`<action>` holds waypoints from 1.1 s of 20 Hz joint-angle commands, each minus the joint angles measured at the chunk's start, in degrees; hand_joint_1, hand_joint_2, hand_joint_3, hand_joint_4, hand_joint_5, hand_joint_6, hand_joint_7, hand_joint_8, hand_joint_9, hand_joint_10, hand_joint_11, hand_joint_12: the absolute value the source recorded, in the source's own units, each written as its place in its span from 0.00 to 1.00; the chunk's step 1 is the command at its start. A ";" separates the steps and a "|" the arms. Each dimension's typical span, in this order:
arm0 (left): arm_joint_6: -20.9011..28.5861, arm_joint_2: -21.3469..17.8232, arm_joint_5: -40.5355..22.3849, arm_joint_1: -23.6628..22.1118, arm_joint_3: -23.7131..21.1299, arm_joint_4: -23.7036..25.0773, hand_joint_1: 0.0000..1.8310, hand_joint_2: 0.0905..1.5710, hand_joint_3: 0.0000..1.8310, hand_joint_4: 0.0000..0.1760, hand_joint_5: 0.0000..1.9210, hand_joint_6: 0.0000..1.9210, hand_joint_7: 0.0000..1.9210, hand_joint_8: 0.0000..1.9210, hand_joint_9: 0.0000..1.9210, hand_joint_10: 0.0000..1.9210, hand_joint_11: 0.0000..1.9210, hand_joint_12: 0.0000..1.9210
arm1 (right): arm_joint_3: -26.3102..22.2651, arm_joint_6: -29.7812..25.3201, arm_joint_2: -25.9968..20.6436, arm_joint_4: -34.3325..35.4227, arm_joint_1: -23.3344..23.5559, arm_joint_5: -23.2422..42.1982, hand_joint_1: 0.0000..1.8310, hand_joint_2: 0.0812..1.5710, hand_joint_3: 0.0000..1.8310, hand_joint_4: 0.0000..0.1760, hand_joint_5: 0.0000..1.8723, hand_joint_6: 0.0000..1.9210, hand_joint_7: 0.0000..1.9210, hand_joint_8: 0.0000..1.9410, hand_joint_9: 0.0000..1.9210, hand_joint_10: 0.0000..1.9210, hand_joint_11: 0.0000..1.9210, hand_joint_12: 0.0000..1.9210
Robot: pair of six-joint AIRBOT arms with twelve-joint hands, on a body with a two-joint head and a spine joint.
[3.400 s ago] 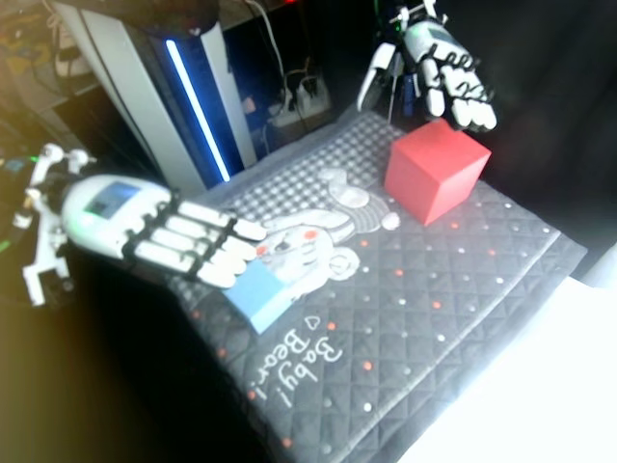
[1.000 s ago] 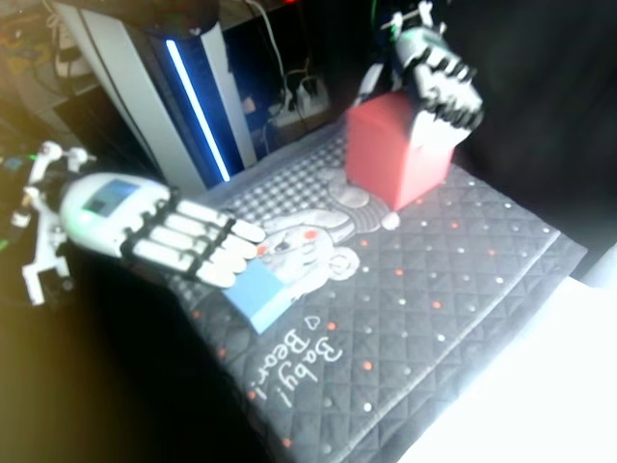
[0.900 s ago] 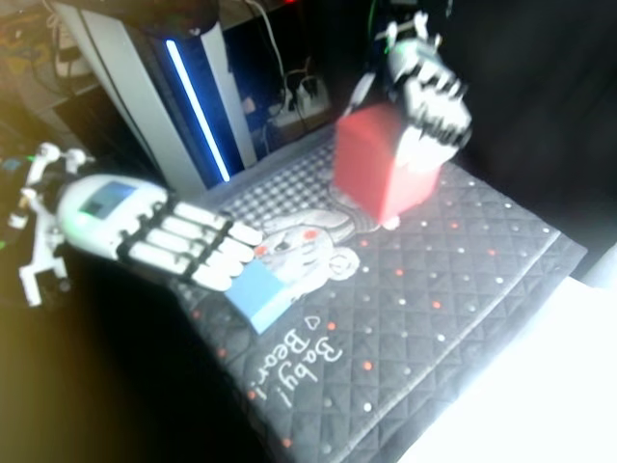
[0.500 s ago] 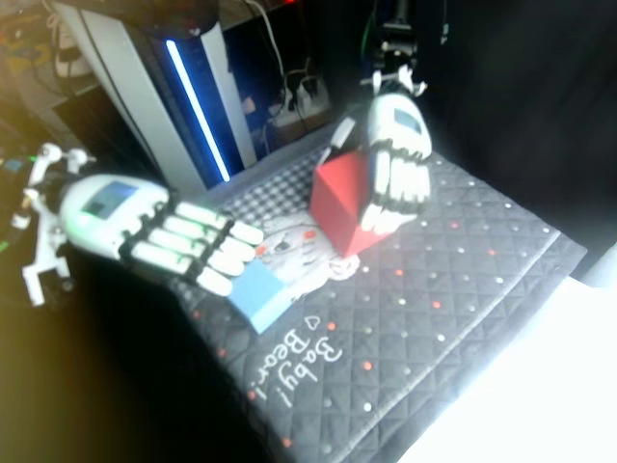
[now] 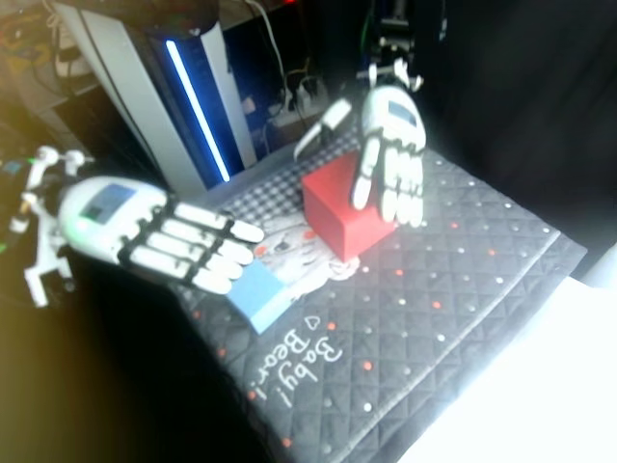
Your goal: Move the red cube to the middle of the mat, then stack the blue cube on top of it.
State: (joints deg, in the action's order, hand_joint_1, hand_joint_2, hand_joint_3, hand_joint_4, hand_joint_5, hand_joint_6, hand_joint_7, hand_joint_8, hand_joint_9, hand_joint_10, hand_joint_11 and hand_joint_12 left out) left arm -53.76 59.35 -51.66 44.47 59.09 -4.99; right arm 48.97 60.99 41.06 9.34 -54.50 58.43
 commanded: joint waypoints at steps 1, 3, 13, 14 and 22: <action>0.35 -1.01 -11.80 0.27 -0.47 -0.48 0.27 0.54 0.00 1.00 0.00 0.00 0.00 0.00 0.00 0.00 0.00 0.00 | 0.26 -0.24 -0.18 0.14 1.12 6.82 0.49 0.73 0.00 0.00 0.00 0.00 0.00 0.00 0.00 0.00 0.00 0.00; 0.30 -3.12 -16.47 2.62 -1.67 -1.96 0.23 0.58 0.01 1.00 0.00 0.00 0.00 0.00 0.00 0.00 0.00 0.00 | 0.71 -0.25 -0.09 0.16 2.21 5.68 0.49 0.71 0.00 0.00 0.00 0.00 0.00 0.00 0.00 0.00 0.00 0.00; -2.87 -11.12 -33.87 13.37 -7.83 -9.18 0.28 0.62 0.01 0.41 0.00 0.00 0.00 0.00 0.00 0.00 0.00 0.00 | 10.37 -11.32 7.82 -1.32 9.11 -8.66 0.55 0.72 0.00 0.00 0.00 0.00 0.00 0.00 0.04 0.02 0.00 0.36; -2.87 -11.29 -35.00 14.12 -8.02 -9.89 0.28 0.62 0.01 0.41 0.00 0.00 0.00 0.00 0.00 0.00 0.00 0.00 | 11.16 -11.32 8.85 -1.36 9.75 -10.37 0.55 0.72 0.00 0.00 0.00 0.00 0.00 0.00 0.04 0.02 0.00 0.36; -2.87 -11.67 -37.98 16.49 -8.52 -11.98 0.33 0.63 0.00 0.40 0.00 0.00 0.00 0.00 0.00 0.00 0.00 0.00 | 14.73 -11.21 12.96 -2.39 13.75 -16.88 0.67 0.83 0.00 0.00 0.29 0.96 0.31 0.82 0.29 0.98 0.32 1.00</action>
State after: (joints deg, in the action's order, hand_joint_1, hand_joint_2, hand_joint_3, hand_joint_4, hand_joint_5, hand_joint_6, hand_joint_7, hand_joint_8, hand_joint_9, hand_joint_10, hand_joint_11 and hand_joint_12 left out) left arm -56.82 47.94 -82.26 61.19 50.63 -17.67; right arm 63.57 49.84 54.24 7.20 -41.19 35.97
